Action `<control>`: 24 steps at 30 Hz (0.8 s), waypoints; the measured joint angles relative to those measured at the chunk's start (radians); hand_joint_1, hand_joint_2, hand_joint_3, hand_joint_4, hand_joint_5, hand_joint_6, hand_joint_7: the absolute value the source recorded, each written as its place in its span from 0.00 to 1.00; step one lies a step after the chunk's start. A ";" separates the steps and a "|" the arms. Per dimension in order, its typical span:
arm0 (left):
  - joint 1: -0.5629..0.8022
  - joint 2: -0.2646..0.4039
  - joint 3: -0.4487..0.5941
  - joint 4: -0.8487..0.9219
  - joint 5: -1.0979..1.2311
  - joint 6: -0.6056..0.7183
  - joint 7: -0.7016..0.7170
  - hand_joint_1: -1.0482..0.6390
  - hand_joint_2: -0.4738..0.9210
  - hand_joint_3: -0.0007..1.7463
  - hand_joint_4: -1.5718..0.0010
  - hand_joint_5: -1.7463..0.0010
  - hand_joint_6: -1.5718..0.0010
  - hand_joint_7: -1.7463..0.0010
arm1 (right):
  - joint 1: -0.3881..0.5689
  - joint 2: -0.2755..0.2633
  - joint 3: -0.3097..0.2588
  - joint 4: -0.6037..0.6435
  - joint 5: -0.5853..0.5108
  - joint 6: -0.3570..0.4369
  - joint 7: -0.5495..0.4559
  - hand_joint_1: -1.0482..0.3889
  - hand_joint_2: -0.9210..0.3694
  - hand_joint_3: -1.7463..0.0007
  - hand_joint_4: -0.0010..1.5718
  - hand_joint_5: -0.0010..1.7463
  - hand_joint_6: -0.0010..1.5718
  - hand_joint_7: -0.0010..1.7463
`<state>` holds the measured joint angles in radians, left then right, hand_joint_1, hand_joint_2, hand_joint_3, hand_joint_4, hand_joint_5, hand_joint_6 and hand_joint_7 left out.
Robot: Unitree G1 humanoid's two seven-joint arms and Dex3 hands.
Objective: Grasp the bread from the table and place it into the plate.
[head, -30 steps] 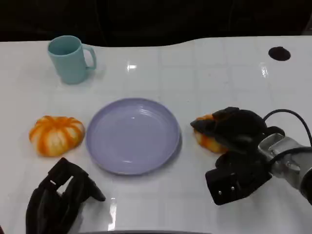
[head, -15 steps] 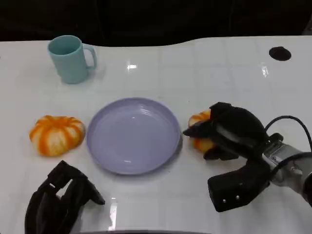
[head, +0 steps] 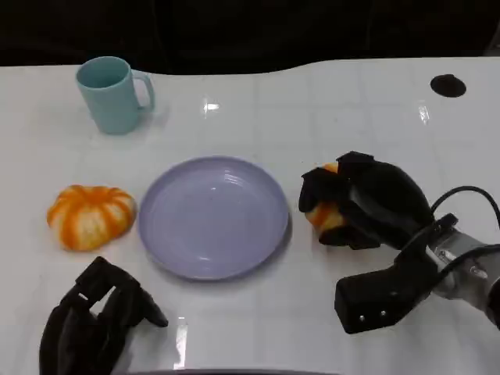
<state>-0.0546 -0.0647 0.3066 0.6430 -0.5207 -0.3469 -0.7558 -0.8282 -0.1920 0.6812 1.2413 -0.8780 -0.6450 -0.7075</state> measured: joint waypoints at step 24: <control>-0.001 -0.007 -0.012 0.002 0.023 -0.016 0.019 0.28 1.00 0.14 0.60 0.00 0.67 0.13 | -0.129 0.173 -0.096 -0.084 0.111 -0.073 0.182 0.61 0.33 0.42 0.56 1.00 0.42 1.00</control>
<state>-0.0554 -0.0715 0.2947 0.6452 -0.4977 -0.3626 -0.7370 -0.9568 -0.0192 0.5852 1.1575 -0.7674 -0.7185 -0.5255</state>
